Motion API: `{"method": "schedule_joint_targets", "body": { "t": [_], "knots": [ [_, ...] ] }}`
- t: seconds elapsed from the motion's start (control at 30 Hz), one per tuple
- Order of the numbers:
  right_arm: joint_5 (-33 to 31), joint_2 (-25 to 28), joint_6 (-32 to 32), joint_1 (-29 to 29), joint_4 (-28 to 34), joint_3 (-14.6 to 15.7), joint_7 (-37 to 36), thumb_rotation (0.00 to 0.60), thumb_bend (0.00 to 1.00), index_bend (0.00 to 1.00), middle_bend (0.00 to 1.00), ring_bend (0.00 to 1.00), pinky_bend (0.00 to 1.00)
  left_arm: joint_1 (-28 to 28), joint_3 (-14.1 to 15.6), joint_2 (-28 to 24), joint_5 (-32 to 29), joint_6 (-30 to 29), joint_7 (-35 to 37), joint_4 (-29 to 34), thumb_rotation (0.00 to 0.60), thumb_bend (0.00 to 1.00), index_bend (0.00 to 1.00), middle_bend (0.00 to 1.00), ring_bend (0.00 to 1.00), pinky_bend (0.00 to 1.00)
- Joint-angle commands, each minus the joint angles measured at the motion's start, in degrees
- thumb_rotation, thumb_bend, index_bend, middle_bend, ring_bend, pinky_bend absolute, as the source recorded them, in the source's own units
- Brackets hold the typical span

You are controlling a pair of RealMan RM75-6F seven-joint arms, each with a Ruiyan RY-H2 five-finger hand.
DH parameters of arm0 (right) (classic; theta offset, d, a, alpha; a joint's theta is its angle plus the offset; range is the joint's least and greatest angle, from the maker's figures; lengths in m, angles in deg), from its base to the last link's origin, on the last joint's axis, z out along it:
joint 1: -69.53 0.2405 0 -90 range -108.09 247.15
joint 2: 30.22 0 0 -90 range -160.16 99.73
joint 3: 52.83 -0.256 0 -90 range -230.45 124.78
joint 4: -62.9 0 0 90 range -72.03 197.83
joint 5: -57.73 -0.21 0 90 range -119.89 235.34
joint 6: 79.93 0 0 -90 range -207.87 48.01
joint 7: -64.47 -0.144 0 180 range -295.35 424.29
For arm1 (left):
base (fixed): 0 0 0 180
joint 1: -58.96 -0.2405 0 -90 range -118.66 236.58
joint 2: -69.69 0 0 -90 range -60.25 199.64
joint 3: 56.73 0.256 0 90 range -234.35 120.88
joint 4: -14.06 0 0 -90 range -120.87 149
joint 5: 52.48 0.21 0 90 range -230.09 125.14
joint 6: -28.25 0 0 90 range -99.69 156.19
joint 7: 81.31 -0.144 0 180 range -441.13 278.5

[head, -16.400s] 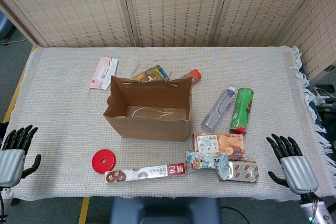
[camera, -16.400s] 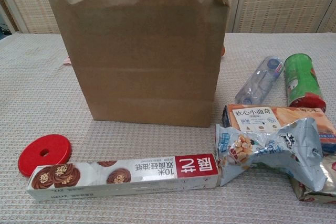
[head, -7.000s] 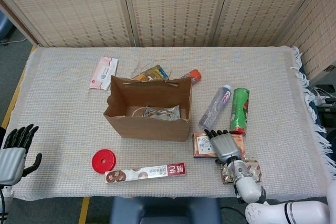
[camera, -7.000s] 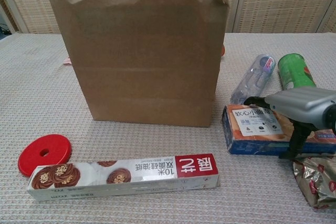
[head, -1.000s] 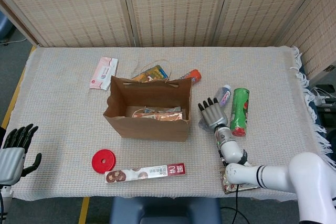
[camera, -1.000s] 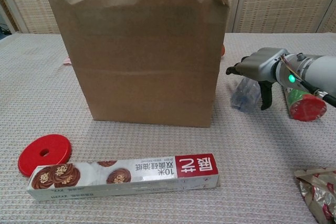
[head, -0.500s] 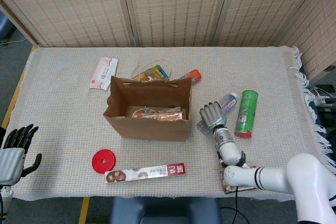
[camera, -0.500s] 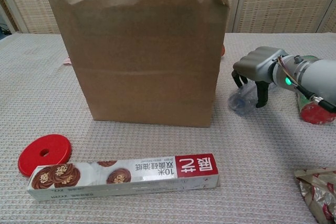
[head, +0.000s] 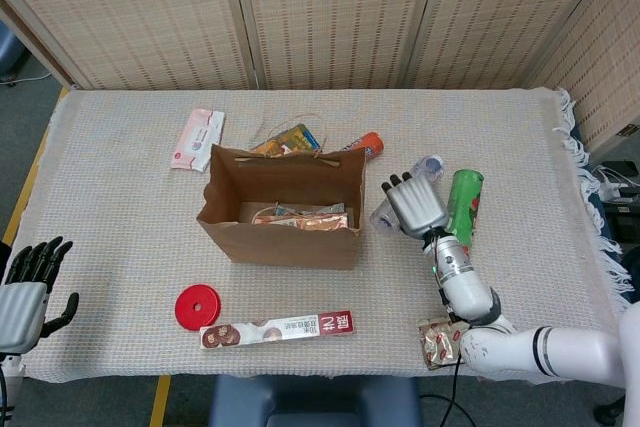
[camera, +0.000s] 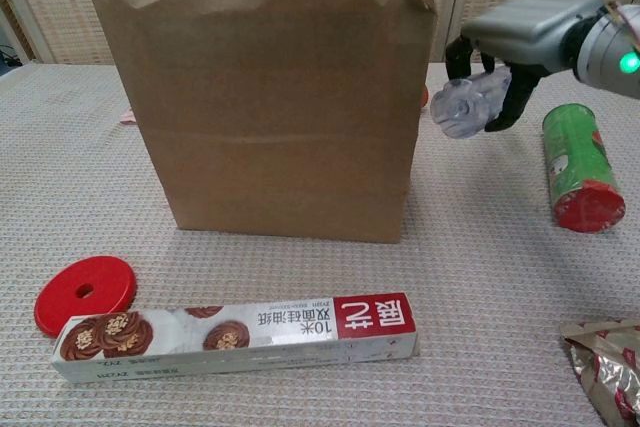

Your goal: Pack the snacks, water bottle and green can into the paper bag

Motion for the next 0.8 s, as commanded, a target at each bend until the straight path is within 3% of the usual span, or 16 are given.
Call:
{"method": "schedule_joint_targets", "body": {
  "t": [0.03,0.27,0.4,0.6,0.8],
  "knots": [
    [4.24,7.78,4.03,-2.54,6.91,-2.59,-3.35,0.600,0.34,0.68,0.60,0.64,0.67,-0.02,-0.02,0.05,-0.03,-0.06,-0.22,0.07,0.600,0.45,0.05,0.00,0.00,0.00],
    [8.05,17.89,9.32,-5.73,14.13,-8.28,-9.54,0.600,0.34,0.69,0.61,0.65,0.69,-0.09,-0.08,0.19,-0.16,-0.21,-0.76,0.19,0.600,0.44,0.05,0.00,0.00,0.00],
    [10.91,19.88,12.05,-6.84,15.45,-11.29,-13.04,0.600,0.34,0.70,0.62,0.65,0.69,-0.10,-0.10,0.24,-0.15,-0.24,-0.93,0.18,0.600,0.45,0.05,0.00,0.00,0.00],
    [12.59,20.64,13.16,-6.38,16.76,-13.39,-13.03,0.600,0.34,0.70,0.62,0.65,0.69,-0.09,-0.12,0.27,-0.17,-0.24,-1.04,0.24,0.600,0.45,0.05,0.00,0.00,0.00],
    [16.81,14.88,13.44,-0.46,19.72,-16.41,-5.43,0.600,0.34,0.70,0.62,0.65,0.69,-0.06,-0.16,0.20,-0.26,-0.13,-0.80,0.28,0.600,0.45,0.05,0.00,0.00,0.00]
  ]
}}
